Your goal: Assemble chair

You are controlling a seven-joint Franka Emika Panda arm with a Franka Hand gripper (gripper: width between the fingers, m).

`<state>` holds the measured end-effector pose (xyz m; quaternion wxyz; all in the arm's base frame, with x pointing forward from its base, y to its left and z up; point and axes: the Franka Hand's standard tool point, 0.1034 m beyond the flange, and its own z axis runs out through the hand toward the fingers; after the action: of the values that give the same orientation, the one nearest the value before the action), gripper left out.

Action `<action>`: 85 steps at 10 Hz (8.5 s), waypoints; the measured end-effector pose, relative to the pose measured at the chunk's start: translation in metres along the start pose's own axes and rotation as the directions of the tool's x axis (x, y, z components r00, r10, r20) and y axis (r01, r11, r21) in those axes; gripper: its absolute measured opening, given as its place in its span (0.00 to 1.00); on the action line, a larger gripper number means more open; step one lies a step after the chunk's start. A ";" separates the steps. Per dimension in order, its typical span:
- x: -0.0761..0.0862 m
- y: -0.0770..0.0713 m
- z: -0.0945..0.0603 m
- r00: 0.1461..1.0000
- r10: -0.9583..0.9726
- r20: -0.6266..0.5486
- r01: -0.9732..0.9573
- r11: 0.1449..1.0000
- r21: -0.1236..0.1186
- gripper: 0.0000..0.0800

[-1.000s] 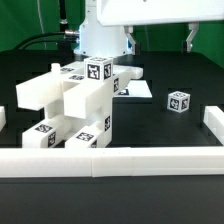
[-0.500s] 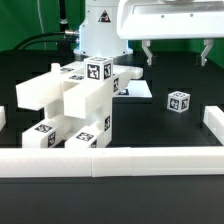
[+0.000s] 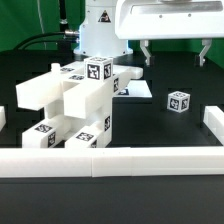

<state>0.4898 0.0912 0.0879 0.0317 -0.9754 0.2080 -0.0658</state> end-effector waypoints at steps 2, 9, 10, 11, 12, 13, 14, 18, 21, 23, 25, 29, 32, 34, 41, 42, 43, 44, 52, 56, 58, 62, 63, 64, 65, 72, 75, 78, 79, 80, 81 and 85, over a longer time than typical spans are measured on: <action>-0.018 -0.002 0.018 1.000 0.011 0.000 -0.011 1.000 -0.022 0.81; -0.027 -0.002 0.040 0.999 0.029 -0.019 -0.029 0.999 -0.037 0.81; -0.027 -0.002 0.040 0.999 0.028 -0.018 -0.029 0.999 -0.037 0.81; -0.028 -0.002 0.041 0.999 0.035 -0.019 -0.036 0.999 -0.037 0.81; -0.031 0.000 0.043 0.991 0.132 -0.032 -0.133 0.991 -0.030 0.81; -0.036 0.000 0.047 0.979 0.202 -0.039 -0.203 0.979 -0.023 0.81; -0.038 0.000 0.051 0.974 0.223 -0.035 -0.224 0.974 -0.025 0.81; -0.050 0.003 0.069 0.974 0.224 -0.020 -0.225 0.973 -0.058 0.81; -0.054 0.006 0.075 0.976 0.219 -0.013 -0.219 0.973 -0.071 0.70; -0.054 0.006 0.075 0.976 0.218 -0.013 -0.219 0.973 -0.071 0.47; -0.054 0.006 0.075 0.976 0.218 -0.013 -0.218 0.973 -0.071 0.35; -0.036 -0.010 0.015 0.991 0.116 0.064 -0.116 0.993 -0.007 0.35; 0.004 -0.011 -0.012 0.994 0.082 0.071 -0.083 0.996 0.014 0.35; 0.006 -0.008 -0.013 0.995 0.070 0.071 -0.071 0.997 0.015 0.35; 0.086 0.047 -0.062 0.981 -0.183 0.069 0.179 0.982 0.064 0.35; 0.088 0.065 -0.058 0.950 -0.305 0.060 0.302 0.951 0.060 0.35; 0.101 0.094 -0.065 0.896 -0.440 0.056 0.438 0.898 0.042 0.35; 0.114 0.117 -0.068 0.871 -0.489 0.043 0.488 0.872 0.032 0.35; 0.141 0.153 -0.045 0.872 -0.486 0.057 0.486 0.874 0.006 0.35; 0.140 0.154 -0.044 0.873 -0.484 0.059 0.485 0.875 0.006 0.35; 0.141 0.159 -0.036 0.874 -0.480 0.068 0.482 0.876 -0.007 0.35; 0.143 0.159 -0.029 0.874 -0.482 0.069 0.484 0.875 -0.021 0.35; 0.143 0.159 -0.029 0.873 -0.482 0.069 0.484 0.875 -0.021 0.35; 0.143 0.160 -0.027 0.874 -0.482 0.067 0.485 0.874 -0.027 0.35; 0.145 0.162 -0.026 0.870 -0.489 0.062 0.492 0.870 -0.034 0.35; 0.151 0.171 -0.026 0.854 -0.519 0.022 0.519 0.851 -0.072 0.35; 0.151 0.172 -0.026 0.868 -0.495 0.021 0.495 0.866 -0.072 0.35; 0.152 0.180 -0.027 0.964 -0.267 0.001 0.266 0.962 -0.064 0.35; 0.152 0.182 -0.026 0.995 -0.103 -0.015 0.102 0.994 -0.045 0.35; 0.153 0.184 -0.026 0.999 -0.022 -0.023 0.021 0.999 -0.044 0.35; 0.153 0.184 -0.026 0.997 0.073 -0.028 -0.074 0.997 -0.037 0.35; 0.155 0.185 -0.025 0.890 0.453 -0.045 -0.455 0.890 -0.019 0.35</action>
Offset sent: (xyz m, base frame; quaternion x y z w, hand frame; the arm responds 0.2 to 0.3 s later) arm -0.0114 0.0041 -0.0272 0.0066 0.0299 0.0440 0.9986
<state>0.5520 -0.1413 0.1142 0.0278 -0.8987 0.4315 -0.0726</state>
